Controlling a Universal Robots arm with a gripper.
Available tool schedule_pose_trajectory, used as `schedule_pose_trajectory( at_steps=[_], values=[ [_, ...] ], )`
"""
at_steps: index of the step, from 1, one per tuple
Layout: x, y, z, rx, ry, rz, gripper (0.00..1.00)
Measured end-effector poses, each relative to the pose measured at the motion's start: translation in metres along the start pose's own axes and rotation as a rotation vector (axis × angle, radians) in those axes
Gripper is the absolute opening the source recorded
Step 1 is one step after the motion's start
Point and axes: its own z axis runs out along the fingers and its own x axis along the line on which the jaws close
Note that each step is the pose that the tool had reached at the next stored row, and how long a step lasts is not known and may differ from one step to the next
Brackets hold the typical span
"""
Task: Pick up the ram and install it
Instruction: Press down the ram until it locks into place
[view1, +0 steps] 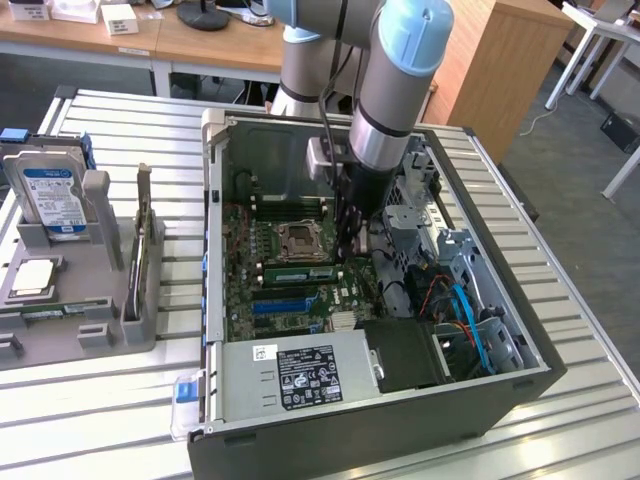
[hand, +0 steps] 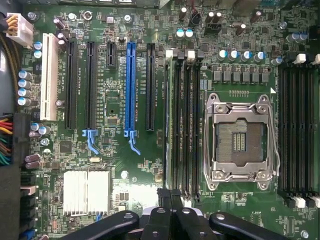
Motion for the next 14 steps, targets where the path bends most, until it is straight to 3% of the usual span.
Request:
schedule_pose_trajectory(
  at_steps=[14],
  values=[
    [0.0,-0.0039,0.001,-0.0001,-0.0011,-0.001,0.11]
  ],
)
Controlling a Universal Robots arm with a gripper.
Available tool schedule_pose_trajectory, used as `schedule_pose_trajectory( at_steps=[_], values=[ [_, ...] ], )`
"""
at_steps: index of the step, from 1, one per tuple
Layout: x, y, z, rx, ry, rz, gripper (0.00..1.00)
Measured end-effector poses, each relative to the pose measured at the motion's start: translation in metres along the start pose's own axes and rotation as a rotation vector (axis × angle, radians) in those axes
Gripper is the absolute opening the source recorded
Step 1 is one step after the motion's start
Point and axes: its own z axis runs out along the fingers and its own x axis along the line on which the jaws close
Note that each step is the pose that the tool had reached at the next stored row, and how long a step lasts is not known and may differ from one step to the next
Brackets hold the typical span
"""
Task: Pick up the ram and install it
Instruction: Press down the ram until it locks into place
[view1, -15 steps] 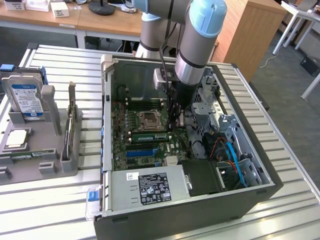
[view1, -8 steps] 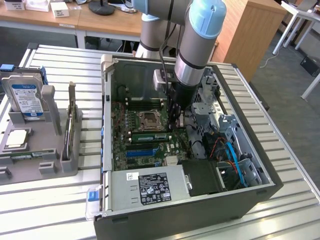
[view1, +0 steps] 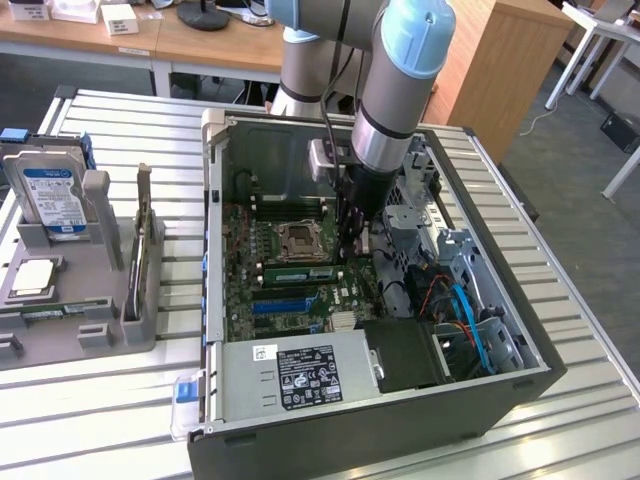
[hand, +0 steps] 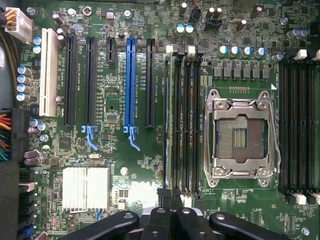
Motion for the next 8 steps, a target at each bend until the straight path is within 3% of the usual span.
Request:
schedule_pose_trajectory(
  at_steps=[8],
  values=[
    [-0.0015,-0.0002,0.0044,0.0,-0.0005,0.0,0.11]
  ],
)
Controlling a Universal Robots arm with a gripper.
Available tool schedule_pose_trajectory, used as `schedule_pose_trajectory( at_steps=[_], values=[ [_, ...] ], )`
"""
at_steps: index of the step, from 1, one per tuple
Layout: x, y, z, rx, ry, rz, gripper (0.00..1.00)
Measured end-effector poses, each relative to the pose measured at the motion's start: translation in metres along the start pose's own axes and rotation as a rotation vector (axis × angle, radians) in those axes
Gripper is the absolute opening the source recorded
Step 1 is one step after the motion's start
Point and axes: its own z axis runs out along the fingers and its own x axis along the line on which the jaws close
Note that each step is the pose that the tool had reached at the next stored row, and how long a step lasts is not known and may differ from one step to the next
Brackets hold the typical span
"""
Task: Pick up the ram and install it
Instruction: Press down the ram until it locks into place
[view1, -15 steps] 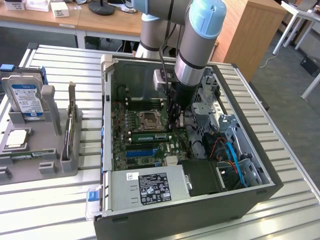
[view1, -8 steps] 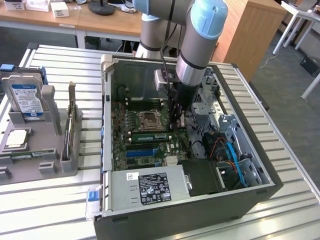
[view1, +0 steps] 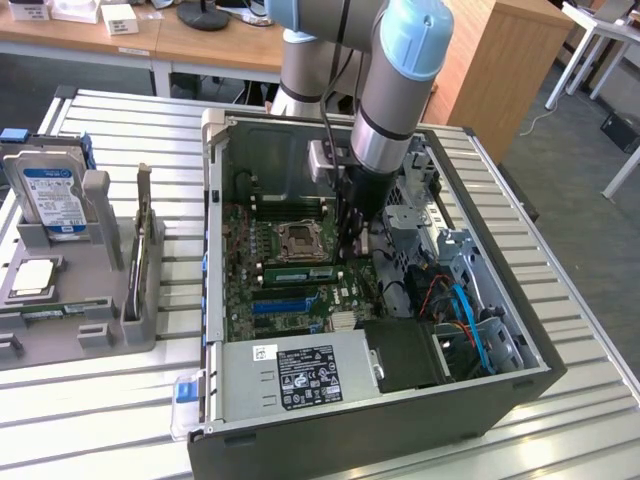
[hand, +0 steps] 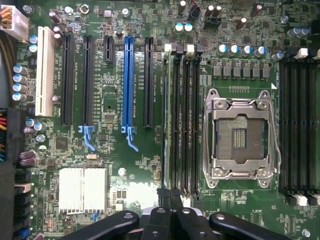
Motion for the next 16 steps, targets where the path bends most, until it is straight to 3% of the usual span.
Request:
schedule_pose_trajectory(
  at_steps=[16],
  values=[
    [-0.0024,-0.0002,0.0048,0.0,-0.0005,0.0,0.11]
  ],
)
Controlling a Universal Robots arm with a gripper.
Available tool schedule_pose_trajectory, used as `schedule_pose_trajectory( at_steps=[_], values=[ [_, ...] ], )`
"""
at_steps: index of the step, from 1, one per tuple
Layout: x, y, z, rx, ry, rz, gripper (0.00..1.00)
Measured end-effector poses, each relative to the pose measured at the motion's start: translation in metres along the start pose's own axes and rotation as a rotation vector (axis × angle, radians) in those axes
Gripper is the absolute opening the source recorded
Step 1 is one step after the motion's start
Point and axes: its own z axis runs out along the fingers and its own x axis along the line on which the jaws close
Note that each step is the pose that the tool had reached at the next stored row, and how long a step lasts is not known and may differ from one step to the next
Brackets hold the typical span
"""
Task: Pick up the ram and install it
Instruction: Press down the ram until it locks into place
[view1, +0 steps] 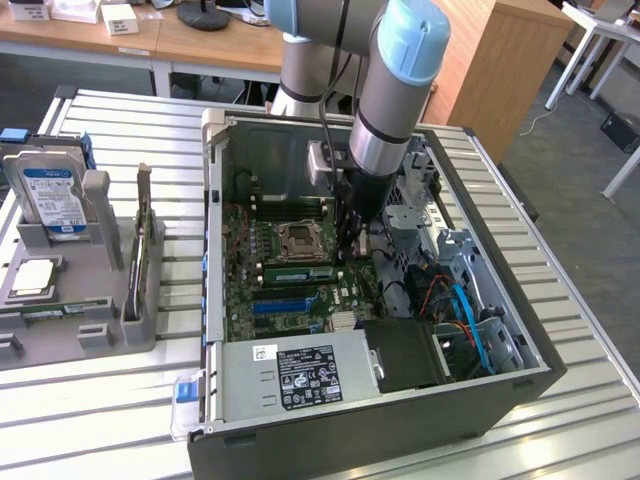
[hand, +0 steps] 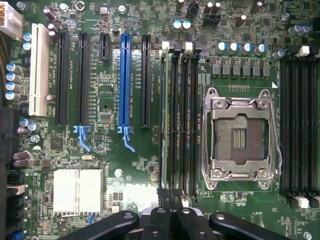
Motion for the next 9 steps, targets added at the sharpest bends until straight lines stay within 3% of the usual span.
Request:
schedule_pose_trajectory(
  at_steps=[9],
  values=[
    [0.0002,-0.0001,0.0028,-0.0001,-0.0006,0.0,0.11]
  ],
)
